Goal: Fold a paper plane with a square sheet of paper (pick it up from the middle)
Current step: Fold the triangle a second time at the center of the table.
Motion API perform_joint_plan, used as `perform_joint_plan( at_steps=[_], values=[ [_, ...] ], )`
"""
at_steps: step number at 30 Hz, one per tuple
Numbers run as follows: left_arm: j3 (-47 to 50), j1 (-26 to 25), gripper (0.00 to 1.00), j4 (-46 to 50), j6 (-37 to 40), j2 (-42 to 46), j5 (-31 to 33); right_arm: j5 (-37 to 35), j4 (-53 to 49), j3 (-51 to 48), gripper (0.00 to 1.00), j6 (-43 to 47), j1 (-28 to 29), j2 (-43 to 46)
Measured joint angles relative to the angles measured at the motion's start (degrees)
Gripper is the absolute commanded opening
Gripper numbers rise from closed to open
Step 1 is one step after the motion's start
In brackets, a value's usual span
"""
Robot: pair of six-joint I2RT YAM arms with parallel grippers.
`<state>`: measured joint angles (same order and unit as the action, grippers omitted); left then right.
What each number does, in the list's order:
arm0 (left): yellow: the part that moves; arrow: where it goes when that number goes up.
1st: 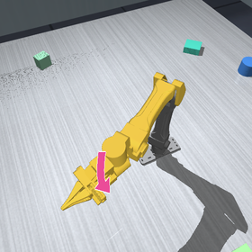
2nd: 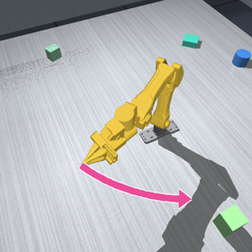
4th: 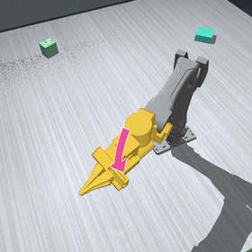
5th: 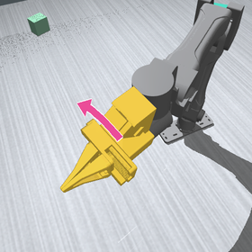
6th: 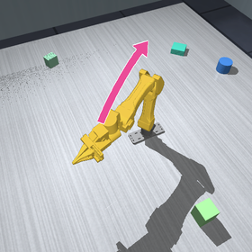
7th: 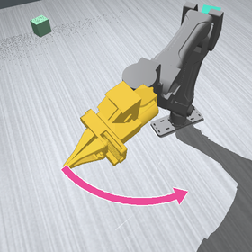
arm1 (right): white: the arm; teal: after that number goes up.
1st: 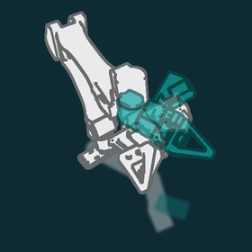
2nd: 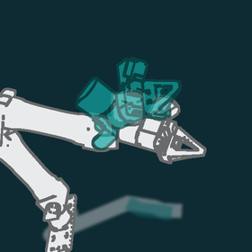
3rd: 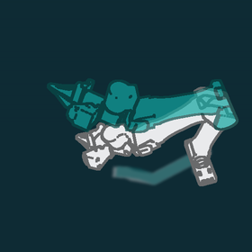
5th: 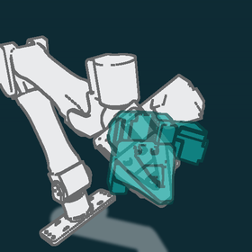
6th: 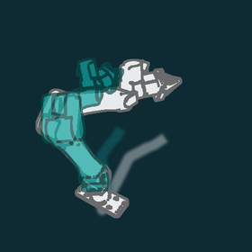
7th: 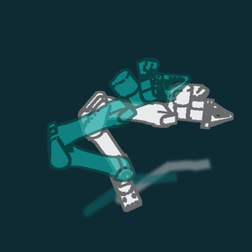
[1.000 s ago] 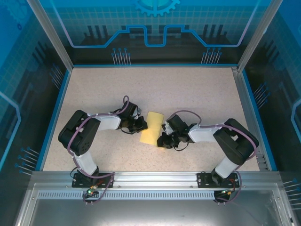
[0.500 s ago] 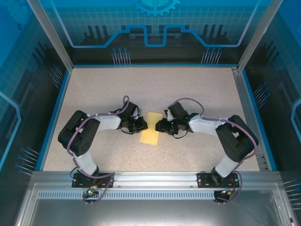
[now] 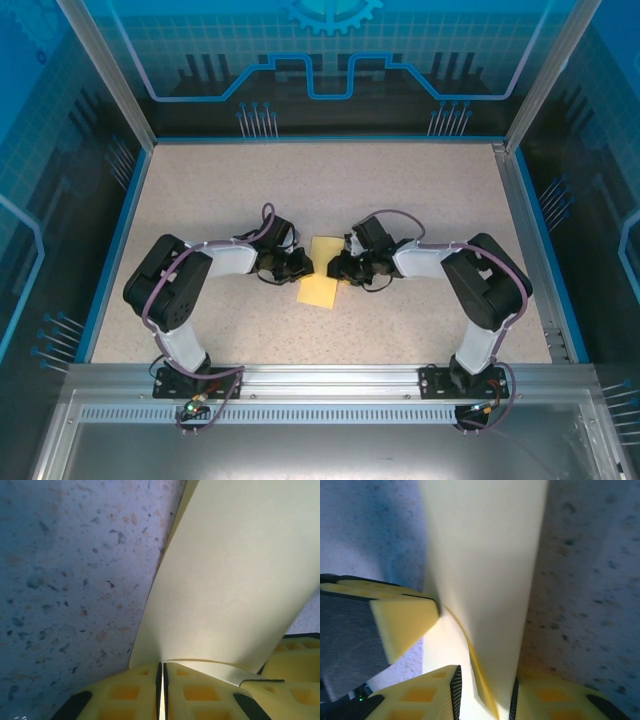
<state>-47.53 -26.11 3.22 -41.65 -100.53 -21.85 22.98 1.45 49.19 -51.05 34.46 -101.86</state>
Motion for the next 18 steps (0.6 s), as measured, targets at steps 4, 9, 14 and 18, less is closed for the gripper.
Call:
perform_joint_plan(
  at_steps=[4, 9, 14, 18],
  values=[
    [-0.02, 0.00, 0.13, 0.00, 0.00, 0.00, 0.00, 0.68, 1.73, -0.04, 0.33, 0.02, 0.02, -0.02],
    [-0.02, 0.00, 0.16, 0.42, -0.26, 0.55, 0.02, 1.55, 3.61, -0.85, 0.32, 0.24, 0.04, -0.28],
    [-0.02, 0.00, 0.21, 0.98, -0.61, 2.93, 0.20, 1.70, 4.70, -1.95, 0.22, 1.18, 0.04, -0.92],
    [-0.02, 0.00, 0.27, 1.49, -1.64, 6.40, 1.51, 1.73, 4.68, -2.27, 0.13, 2.10, 0.04, -0.92]
  ],
)
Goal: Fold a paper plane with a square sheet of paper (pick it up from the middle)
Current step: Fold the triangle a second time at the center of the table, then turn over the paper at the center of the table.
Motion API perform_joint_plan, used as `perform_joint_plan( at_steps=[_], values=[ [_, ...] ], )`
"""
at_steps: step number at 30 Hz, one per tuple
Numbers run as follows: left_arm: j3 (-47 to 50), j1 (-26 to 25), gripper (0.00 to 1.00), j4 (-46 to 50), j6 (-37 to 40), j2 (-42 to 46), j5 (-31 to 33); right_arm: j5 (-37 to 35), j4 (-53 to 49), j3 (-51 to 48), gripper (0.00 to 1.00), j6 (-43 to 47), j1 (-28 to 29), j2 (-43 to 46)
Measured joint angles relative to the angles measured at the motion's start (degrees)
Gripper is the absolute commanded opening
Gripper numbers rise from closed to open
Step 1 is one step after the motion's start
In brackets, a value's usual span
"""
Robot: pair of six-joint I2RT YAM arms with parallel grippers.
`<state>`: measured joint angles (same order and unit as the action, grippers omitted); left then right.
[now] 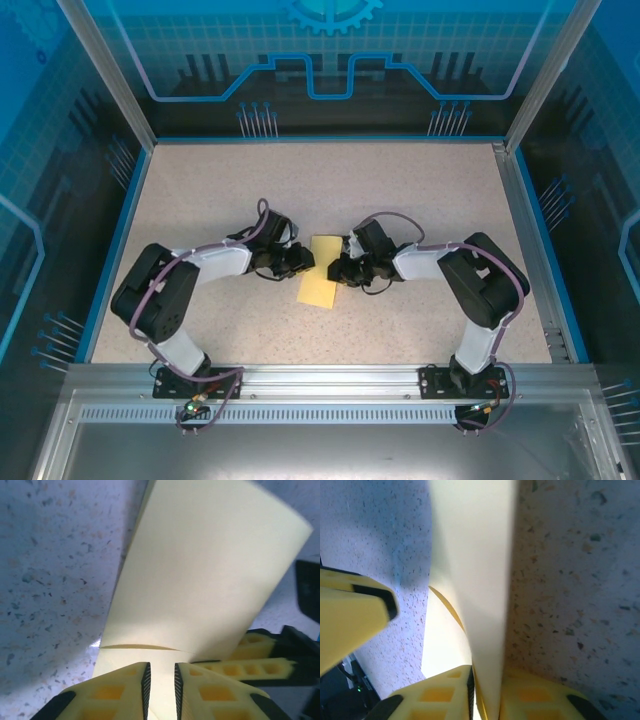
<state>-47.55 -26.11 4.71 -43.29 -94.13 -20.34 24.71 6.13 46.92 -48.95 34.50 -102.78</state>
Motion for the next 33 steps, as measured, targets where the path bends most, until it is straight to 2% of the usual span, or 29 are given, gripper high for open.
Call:
perform_joint_plan(
  at_steps=[6, 10, 15, 20, 23, 26, 29, 33],
  values=[
    [0.22, 0.00, 0.33, 2.67, -0.28, 8.00, 4.22, -0.66, -2.91, 0.26, 0.01, 2.40, 0.00, 1.46],
    [1.55, 0.00, 0.38, 5.40, -0.28, 14.95, 7.82, -4.66, -12.79, 3.52, 0.00, 5.90, 0.00, 6.49],
    [3.43, 0.00, 0.46, 9.22, -0.98, 22.73, 12.46, -16.83, -31.47, 14.23, 0.00, 12.11, 0.50, 13.75],
    [5.25, 0.09, 0.51, 12.17, -2.47, 29.18, 16.22, -35.45, -53.24, 27.91, 0.01, 15.91, 2.75, 17.29],
    [5.73, 0.22, 0.52, 13.77, -3.37, 31.41, 18.38, -47.28, -65.92, 35.95, 0.01, 15.98, 5.22, 15.02],
    [6.05, 0.46, 0.54, 15.45, -3.78, 33.33, 20.85, -55.30, -75.38, 40.92, 0.01, 15.15, 7.54, 10.49],
    [6.25, 0.90, 0.56, 17.84, -4.57, 35.76, 24.26, -60.63, -83.10, 45.22, 0.02, 13.42, 9.86, 3.02],
    [6.25, 2.10, 0.59, 21.86, -4.85, 38.58, 29.49, -63.08, -89.99, 52.78, 0.04, 10.86, 13.64, -9.77]
  ],
)
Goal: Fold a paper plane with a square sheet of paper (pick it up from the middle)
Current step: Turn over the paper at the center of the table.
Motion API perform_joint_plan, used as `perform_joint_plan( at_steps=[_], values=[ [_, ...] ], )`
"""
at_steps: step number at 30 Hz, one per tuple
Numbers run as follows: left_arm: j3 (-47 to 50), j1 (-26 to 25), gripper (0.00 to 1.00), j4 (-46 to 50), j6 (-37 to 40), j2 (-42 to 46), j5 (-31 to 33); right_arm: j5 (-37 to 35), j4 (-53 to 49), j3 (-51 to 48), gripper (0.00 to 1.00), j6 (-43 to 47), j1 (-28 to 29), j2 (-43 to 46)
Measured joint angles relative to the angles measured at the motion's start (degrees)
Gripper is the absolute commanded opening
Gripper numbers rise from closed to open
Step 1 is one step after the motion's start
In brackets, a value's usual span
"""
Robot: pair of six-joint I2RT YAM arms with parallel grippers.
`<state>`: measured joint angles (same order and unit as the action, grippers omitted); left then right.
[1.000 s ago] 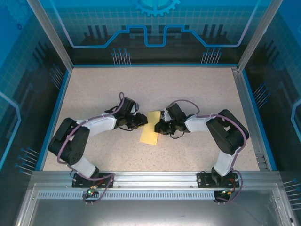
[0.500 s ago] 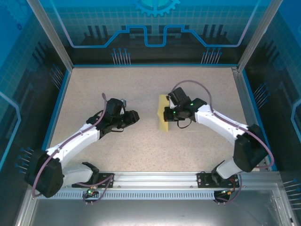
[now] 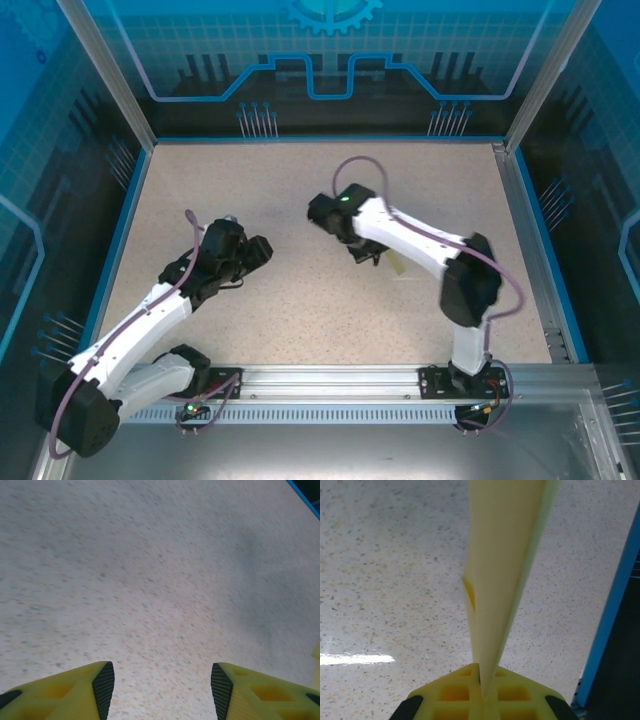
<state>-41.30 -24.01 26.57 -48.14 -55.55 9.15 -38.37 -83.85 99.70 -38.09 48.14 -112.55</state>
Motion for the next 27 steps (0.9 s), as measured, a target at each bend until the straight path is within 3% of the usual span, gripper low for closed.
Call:
perform_joint_plan(
  at_steps=[8, 10, 12, 14, 17, 20, 22, 27],
  values=[
    [-0.07, 4.07, 0.64, 7.10, 0.22, 3.48, 7.91, 7.85, -3.23, 19.96, 0.06, -1.60, 6.05, -23.50],
    [-0.22, 4.61, 0.66, 8.76, 0.26, 3.93, 9.49, 11.06, -2.78, 24.85, 0.17, -1.44, 6.60, -27.47],
    [-0.39, 4.96, 0.66, 9.86, 0.44, 4.22, 10.32, 15.08, -1.57, 27.58, 0.17, -0.98, 6.73, -29.55],
    [-0.76, 5.14, 0.67, 10.71, 0.48, 4.31, 10.78, 19.47, 0.68, 28.37, 0.25, -0.59, 6.64, -30.08],
    [-1.55, 5.16, 0.68, 11.54, 0.48, 4.28, 10.84, 27.30, 7.19, 25.86, 0.38, 0.57, 6.12, -28.61],
    [-2.08, 5.18, 0.71, 11.74, 0.68, 4.24, 10.25, 34.67, 16.28, 16.15, 0.45, 1.38, 4.87, -22.08],
    [-2.29, 5.22, 0.73, 10.99, 1.53, 3.67, 7.82, 39.21, 22.21, 8.22, 0.55, 2.01, 3.02, -15.34],
    [-3.19, 5.20, 0.65, 4.68, 2.58, -4.66, -3.17, 49.44, 35.52, -8.11, 0.51, 2.80, -6.29, 1.25]
  ],
)
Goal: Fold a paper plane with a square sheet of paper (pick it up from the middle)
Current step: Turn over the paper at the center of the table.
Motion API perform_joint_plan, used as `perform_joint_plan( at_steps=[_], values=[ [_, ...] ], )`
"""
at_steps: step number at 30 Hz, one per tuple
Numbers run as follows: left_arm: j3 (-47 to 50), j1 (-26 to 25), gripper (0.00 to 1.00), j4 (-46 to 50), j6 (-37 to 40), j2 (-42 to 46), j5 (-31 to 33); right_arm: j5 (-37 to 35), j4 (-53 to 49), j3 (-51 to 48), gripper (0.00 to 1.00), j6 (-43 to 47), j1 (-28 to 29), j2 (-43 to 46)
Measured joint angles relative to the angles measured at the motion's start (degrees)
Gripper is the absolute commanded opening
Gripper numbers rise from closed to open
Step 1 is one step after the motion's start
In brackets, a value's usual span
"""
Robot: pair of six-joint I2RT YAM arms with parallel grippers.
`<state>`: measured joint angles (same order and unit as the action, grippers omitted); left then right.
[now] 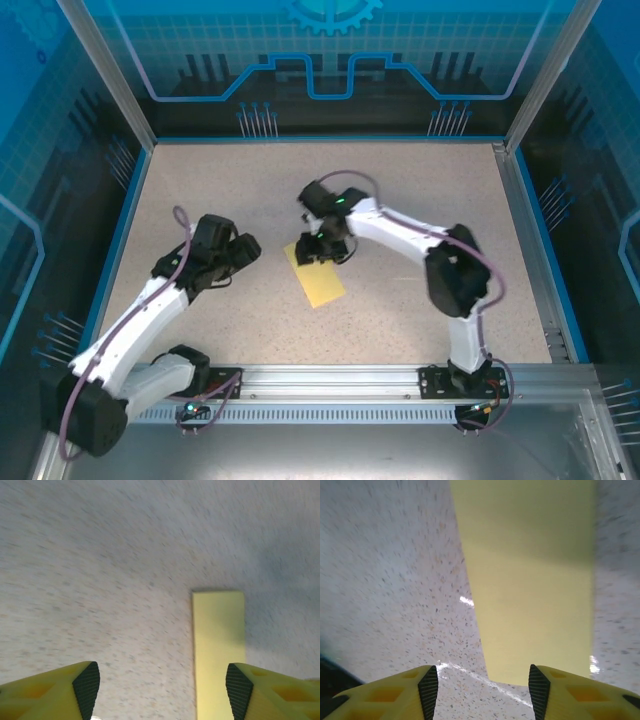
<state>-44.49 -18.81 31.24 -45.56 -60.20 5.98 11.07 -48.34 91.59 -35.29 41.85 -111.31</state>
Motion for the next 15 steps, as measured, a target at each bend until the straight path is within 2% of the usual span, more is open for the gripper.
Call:
perform_joint_plan(
  at_steps=[3, 5, 6, 8, 15],
  values=[
    [-1.14, -0.76, 0.63, -5.77, -0.63, -8.83, -7.06, 5.18, 6.54, -5.51, 0.50, 1.31, -6.80, 2.82],
    [-2.84, -2.25, 0.63, -7.89, -1.05, -14.56, -10.05, 8.39, 9.22, -7.26, 0.49, 2.47, -9.81, 1.55],
    [-4.13, -3.19, 0.60, -8.46, -1.09, -17.35, -11.04, 9.62, 10.05, -7.58, 0.49, 3.04, -10.82, 0.44],
    [-7.30, -5.05, 0.56, -9.35, -1.57, -22.69, -12.57, 11.89, 11.63, -7.72, 0.47, 4.13, -12.00, -2.08],
    [-12.28, -6.60, 0.54, -10.97, -3.63, -32.85, -13.79, 18.58, 15.37, -7.72, 0.44, 6.91, -12.70, -8.35]
  ],
)
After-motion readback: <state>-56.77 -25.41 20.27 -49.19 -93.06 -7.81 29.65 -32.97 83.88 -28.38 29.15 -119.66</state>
